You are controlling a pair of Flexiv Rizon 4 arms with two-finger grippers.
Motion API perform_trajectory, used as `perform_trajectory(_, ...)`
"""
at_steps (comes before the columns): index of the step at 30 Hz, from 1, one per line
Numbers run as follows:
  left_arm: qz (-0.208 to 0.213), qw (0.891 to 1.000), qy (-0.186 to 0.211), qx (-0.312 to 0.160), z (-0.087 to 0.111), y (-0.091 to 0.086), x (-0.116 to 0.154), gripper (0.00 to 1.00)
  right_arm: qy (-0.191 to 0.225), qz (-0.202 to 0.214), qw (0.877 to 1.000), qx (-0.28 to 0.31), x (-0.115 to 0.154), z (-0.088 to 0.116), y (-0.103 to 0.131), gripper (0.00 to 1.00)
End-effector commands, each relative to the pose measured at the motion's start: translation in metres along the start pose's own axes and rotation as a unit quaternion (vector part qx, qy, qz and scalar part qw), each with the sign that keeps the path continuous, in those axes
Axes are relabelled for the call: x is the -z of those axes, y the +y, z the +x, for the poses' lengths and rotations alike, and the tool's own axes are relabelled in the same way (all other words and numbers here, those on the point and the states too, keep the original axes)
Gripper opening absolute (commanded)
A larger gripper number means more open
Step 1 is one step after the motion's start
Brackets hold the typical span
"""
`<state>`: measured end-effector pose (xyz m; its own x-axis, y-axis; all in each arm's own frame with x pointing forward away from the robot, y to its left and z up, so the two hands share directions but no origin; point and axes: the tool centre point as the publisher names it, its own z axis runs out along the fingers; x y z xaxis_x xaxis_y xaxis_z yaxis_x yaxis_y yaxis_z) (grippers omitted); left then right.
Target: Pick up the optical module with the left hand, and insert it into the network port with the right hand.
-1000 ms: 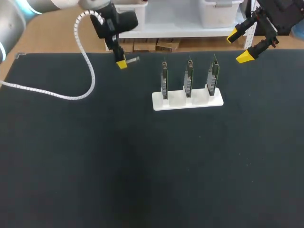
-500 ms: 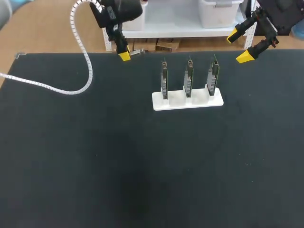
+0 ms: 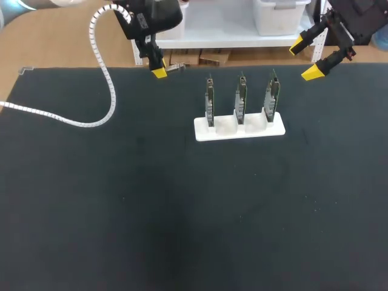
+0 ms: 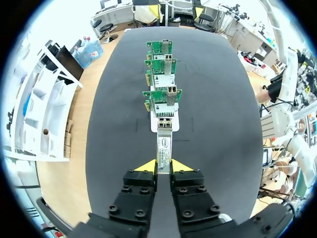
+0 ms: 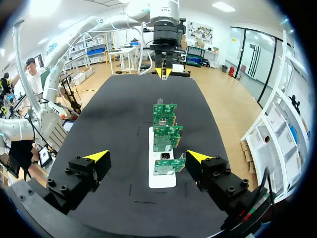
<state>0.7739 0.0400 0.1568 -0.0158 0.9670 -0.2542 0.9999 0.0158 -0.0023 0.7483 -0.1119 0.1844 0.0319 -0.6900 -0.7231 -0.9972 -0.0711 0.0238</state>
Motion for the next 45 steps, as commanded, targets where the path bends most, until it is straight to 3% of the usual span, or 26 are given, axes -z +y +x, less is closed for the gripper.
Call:
perform_trajectory(1,-0.084,0.996,-0.002,0.000,0.003,-0.006,0.000,0.00,0.001,0.002,1.000,0.000,0.000,0.000,0.002,1.00)
perform_trajectory(12,-0.084,0.996,-0.002,0.000,0.003,-0.006,0.000,0.00,0.001,0.002,1.000,0.000,0.000,0.000,0.002,1.00)
perform_trajectory(15,-0.090,0.995,-0.038,0.005,-0.017,-0.019,0.000,0.00,0.001,0.002,1.000,0.000,0.000,0.000,0.002,1.00)
perform_trajectory(17,-0.094,0.995,-0.039,0.009,-0.026,-0.026,0.005,0.00,0.001,0.002,1.000,0.000,0.000,0.000,0.002,1.00)
perform_trajectory(26,-0.152,0.981,-0.110,0.044,-0.063,-0.063,0.039,0.00,0.001,0.002,1.000,0.000,0.000,0.000,0.002,1.00)
perform_trajectory(33,-0.176,0.966,-0.179,0.058,-0.085,-0.080,0.046,0.00,0.001,0.002,1.000,0.000,0.000,0.000,0.002,1.00)
perform_trajectory(41,-0.206,0.941,-0.261,0.063,-0.112,-0.079,0.043,0.00,0.001,0.002,1.000,0.000,0.000,0.000,0.002,1.00)
perform_trajectory(45,-0.207,0.935,-0.285,0.045,-0.127,-0.072,0.039,0.00,0.001,0.002,1.000,0.000,0.000,0.000,0.002,1.00)
